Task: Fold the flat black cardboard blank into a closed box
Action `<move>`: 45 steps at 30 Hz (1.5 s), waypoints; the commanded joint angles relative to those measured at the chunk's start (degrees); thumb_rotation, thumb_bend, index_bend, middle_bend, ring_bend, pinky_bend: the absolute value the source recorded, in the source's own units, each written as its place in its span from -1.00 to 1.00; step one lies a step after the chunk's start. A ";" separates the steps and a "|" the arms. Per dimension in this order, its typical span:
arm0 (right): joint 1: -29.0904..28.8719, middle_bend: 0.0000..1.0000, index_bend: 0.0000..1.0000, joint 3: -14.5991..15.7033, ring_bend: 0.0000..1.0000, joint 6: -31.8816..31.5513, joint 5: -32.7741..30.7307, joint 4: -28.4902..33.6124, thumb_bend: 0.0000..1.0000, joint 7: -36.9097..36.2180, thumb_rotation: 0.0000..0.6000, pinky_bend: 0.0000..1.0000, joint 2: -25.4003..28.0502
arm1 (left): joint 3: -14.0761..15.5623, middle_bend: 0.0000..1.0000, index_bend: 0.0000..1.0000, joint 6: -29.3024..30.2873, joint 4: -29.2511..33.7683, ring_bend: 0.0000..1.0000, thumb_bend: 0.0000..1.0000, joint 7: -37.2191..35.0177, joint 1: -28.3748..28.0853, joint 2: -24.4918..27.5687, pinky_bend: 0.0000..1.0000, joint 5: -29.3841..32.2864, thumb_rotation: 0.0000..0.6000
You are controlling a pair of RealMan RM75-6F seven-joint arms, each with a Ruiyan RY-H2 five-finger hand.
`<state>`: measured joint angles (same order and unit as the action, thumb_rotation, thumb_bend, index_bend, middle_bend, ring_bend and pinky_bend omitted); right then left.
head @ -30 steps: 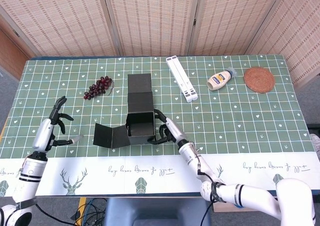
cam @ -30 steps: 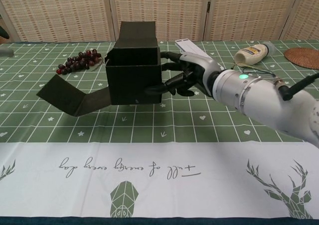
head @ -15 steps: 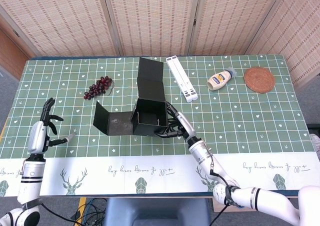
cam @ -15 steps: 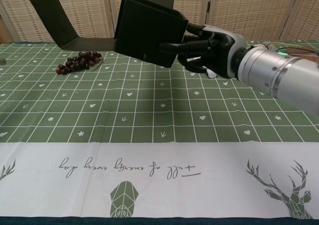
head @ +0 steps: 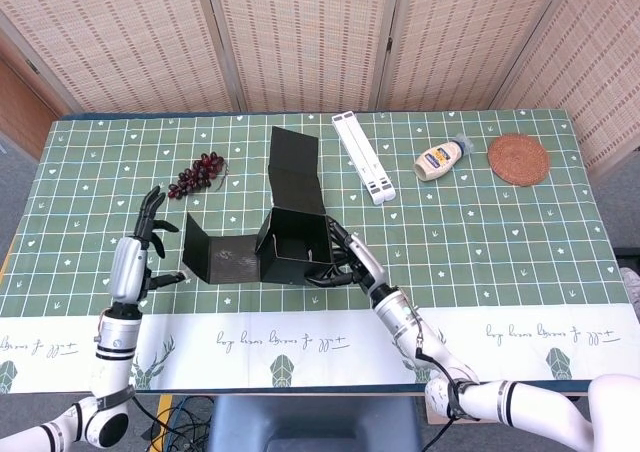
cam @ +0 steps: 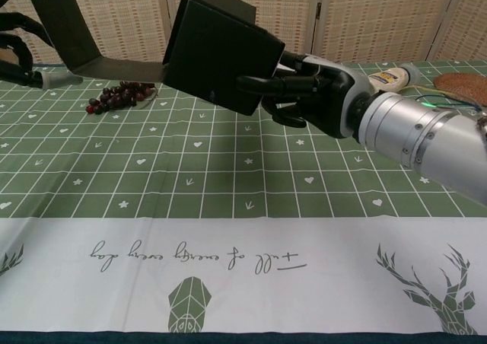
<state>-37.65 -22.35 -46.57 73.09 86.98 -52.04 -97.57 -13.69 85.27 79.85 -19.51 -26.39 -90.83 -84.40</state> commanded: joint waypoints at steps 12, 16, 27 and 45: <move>-0.94 -0.33 -0.81 1.75 0.47 -1.54 1.49 -1.90 -0.49 -1.32 1.00 0.88 -1.28 | 1.24 -1.00 -1.00 -0.19 4.66 -0.21 -0.94 -1.90 -1.76 -1.35 0.31 -3.76 1.00; -1.61 -0.33 -0.81 2.02 0.47 -1.06 1.32 -2.56 -0.49 -0.44 1.00 0.88 -1.22 | 0.45 -1.00 -1.00 -0.13 5.44 -0.21 -0.94 -1.70 -2.38 -0.45 0.31 -4.42 1.00; -2.44 -0.33 -0.81 2.72 0.47 -0.24 1.32 -2.28 -0.49 -0.30 1.00 0.88 -0.26 | 1.39 -1.00 -1.00 -1.51 3.98 -0.21 -0.94 1.85 -3.43 0.35 0.31 -5.47 1.00; -2.34 -0.33 -0.81 3.85 0.47 -1.08 1.28 -2.24 -0.48 -0.78 1.00 0.88 -0.08 | 2.33 -1.00 -1.00 -1.33 1.90 -0.21 -0.94 -0.92 -1.36 -1.17 0.31 -2.84 1.00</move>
<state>-39.91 -18.55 -47.66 74.41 84.82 -52.91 -97.56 -11.17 83.94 81.48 -20.17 -27.67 -91.92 -87.32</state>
